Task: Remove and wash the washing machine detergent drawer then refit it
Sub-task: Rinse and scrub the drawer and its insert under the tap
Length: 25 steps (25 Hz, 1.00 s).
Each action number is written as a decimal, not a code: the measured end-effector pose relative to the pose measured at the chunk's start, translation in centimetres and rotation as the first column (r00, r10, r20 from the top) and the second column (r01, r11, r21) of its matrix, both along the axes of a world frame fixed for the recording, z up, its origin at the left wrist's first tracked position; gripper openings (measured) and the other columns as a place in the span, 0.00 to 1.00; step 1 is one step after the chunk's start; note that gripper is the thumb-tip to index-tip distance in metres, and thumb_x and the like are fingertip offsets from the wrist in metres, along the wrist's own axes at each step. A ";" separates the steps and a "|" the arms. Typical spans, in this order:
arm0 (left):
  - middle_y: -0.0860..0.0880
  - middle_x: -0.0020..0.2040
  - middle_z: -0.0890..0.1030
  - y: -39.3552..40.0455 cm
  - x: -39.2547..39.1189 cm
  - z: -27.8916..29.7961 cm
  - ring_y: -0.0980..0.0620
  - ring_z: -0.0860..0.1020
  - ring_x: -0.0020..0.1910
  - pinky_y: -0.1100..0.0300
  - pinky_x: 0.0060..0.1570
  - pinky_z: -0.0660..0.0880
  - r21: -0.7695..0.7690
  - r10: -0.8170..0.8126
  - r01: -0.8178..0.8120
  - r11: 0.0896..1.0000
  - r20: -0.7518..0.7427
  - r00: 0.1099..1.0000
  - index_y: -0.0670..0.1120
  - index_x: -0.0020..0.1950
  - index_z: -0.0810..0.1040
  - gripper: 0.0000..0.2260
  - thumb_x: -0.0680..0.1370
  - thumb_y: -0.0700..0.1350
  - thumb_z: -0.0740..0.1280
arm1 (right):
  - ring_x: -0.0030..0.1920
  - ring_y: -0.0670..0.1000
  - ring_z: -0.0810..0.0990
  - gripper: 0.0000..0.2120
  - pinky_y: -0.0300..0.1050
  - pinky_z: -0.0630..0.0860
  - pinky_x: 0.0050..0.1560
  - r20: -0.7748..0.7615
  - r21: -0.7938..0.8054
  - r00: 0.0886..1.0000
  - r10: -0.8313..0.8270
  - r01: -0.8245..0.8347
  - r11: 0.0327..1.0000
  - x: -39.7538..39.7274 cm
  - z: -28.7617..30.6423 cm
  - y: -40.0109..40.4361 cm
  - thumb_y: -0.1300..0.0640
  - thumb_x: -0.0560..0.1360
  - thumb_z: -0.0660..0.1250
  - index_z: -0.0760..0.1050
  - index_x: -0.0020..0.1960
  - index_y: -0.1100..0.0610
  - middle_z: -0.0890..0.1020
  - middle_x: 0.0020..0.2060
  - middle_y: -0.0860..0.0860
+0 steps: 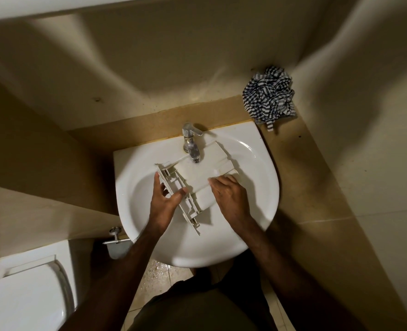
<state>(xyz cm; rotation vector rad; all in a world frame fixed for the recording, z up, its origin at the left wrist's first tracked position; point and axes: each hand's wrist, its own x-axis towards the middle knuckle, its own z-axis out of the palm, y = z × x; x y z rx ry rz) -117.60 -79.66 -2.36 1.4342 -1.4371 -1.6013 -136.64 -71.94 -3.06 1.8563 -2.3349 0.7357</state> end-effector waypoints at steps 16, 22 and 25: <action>0.51 0.62 0.85 0.1 0.3 0.7 0.47 0.83 0.63 0.38 0.65 0.78 0.048 0.004 -0.002 0.999 -0.041 0.999 0.58 0.76 0.68 0.39 0.68 0.59 0.79 | 0.54 0.52 0.85 0.10 0.48 0.82 0.55 0.468 0.065 0.871 -0.149 0.134 0.989 2.1 2.9 2.8 0.57 0.80 0.71 0.86 0.60 0.55 0.87 0.56 0.50; 0.50 0.61 0.85 1.1 1.4 2.0 0.47 0.84 0.61 0.38 0.58 0.82 0.087 -0.006 0.016 0.996 -0.110 0.994 0.59 0.72 0.70 0.33 0.71 0.58 0.79 | 0.85 0.50 0.43 0.43 0.52 0.46 0.82 0.291 0.242 0.953 0.087 -0.162 0.957 8.8 1.3 4.0 0.37 0.78 0.66 0.50 0.85 0.50 0.48 0.85 0.52; 0.50 0.61 0.86 2.4 2.2 2.3 0.49 0.85 0.60 0.47 0.52 0.85 0.125 -0.004 0.021 0.992 -0.131 0.991 0.59 0.74 0.67 0.34 0.72 0.59 0.79 | 0.85 0.54 0.49 0.40 0.66 0.59 0.80 0.140 0.290 0.988 0.060 -0.099 0.952 10.1 0.9 3.7 0.40 0.81 0.65 0.54 0.85 0.55 0.51 0.85 0.54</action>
